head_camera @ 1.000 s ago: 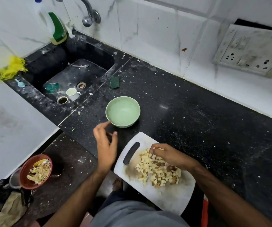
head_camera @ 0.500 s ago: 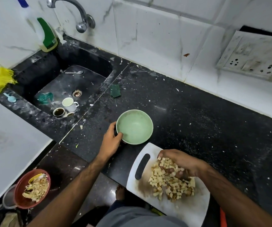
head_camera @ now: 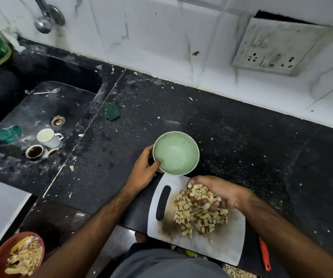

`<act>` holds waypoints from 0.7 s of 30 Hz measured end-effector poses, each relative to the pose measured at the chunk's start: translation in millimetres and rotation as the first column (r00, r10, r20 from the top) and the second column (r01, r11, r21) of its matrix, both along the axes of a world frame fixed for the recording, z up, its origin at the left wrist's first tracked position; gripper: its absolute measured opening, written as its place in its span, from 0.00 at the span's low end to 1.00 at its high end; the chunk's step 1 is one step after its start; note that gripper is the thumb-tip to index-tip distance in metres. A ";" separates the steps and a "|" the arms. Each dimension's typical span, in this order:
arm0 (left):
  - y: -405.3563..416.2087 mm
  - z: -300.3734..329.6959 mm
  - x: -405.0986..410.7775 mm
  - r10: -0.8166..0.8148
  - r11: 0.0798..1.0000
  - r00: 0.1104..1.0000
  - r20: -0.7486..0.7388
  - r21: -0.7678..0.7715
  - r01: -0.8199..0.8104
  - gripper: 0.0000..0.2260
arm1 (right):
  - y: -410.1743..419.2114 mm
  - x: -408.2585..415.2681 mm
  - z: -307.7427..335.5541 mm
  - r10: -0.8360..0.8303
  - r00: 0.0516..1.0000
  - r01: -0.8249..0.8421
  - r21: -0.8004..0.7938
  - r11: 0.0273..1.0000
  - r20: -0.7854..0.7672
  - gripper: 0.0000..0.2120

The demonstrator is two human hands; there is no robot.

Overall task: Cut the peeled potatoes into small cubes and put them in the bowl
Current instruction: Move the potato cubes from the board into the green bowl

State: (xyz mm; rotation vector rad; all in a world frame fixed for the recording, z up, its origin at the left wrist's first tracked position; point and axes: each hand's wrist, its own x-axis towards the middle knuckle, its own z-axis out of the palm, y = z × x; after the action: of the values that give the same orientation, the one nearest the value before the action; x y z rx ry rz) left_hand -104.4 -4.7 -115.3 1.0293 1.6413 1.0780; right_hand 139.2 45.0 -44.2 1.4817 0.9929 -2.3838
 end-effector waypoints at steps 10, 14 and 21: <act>12.1 -7.5 14.2 -0.084 0.996 0.992 0.097 0.014 0.083 0.21 | 71.7 -63.0 25.6 -0.075 0.994 0.058 0.195 0.979 0.078 0.10; 14.5 -9.1 14.1 -0.105 0.994 0.990 0.096 0.004 0.105 0.21 | 83.0 -97.2 8.2 0.153 0.901 -0.373 0.547 0.749 0.405 0.10; 15.1 -14.3 12.2 -0.135 0.991 0.984 0.117 0.037 0.132 0.23 | 93.0 -93.4 2.2 0.297 0.707 -0.704 0.602 0.377 0.641 0.19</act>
State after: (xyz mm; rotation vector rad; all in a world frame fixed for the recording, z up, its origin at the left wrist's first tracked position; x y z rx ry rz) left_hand -92.2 10.5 -129.6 1.0576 1.4444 1.0557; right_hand 45.8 138.0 -42.0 1.4475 2.2063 -1.0000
